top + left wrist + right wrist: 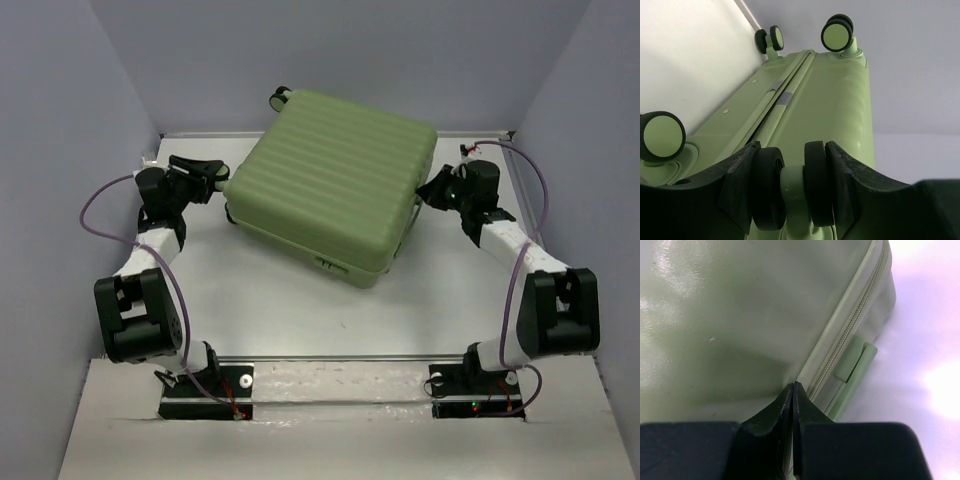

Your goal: Pack the luggage

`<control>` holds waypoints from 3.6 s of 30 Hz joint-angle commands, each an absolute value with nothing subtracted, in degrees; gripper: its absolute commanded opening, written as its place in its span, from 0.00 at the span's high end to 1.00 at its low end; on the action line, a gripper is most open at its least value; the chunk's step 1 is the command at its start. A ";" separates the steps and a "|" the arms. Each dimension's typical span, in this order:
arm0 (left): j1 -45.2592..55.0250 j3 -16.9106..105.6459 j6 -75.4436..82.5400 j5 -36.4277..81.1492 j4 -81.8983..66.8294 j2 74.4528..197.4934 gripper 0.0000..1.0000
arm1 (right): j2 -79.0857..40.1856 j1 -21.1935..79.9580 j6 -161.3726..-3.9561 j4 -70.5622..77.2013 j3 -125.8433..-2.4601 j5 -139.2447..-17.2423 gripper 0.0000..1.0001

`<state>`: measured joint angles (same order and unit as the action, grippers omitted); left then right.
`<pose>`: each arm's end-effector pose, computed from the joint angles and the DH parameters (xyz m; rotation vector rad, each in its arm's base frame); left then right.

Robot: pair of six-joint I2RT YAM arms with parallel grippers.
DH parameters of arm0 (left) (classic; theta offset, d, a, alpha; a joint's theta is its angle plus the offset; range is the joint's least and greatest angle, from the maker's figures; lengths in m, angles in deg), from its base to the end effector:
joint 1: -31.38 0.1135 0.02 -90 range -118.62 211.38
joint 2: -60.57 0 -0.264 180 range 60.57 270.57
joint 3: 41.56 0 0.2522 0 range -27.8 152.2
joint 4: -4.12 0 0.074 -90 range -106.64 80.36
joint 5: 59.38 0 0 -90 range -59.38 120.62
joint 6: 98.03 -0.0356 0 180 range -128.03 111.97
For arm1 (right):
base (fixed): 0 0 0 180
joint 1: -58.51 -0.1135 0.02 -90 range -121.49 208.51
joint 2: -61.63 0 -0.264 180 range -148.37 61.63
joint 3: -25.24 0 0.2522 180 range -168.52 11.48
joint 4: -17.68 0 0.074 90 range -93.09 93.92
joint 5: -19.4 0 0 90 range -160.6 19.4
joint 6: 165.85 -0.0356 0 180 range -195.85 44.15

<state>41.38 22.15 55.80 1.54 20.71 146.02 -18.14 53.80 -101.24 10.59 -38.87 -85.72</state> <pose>0.3359 0.0417 0.2738 -0.7109 1.6287 -1.1153 0.3141 0.0352 0.2633 0.1848 1.9940 0.6001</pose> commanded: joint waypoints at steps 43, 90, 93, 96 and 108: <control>-19.04 0.07 32.04 38.97 0.19 102.75 0.55 | -2.70 51.57 -105.65 67.64 5.87 -118.15 0.40; -23.90 24.93 18.07 39.24 14.27 141.95 0.61 | 14.25 12.84 -102.29 28.62 2.78 -81.77 0.93; -23.29 28.26 17.81 38.71 14.01 143.62 0.62 | 12.51 5.99 -102.57 24.68 -0.89 -78.36 0.93; -22.32 29.94 18.33 37.40 13.92 144.85 0.62 | 8.91 1.13 -102.22 22.72 -4.59 -73.69 0.93; -13.72 27.58 26.94 32.48 -0.48 127.15 0.25 | -20.89 -0.90 -118.12 58.67 -10.66 -51.36 0.93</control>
<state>-21.17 26.39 23.02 32.34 -7.55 140.36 -14.27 1.87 -111.82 47.75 -8.31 -47.97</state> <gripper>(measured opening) 0.576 0.076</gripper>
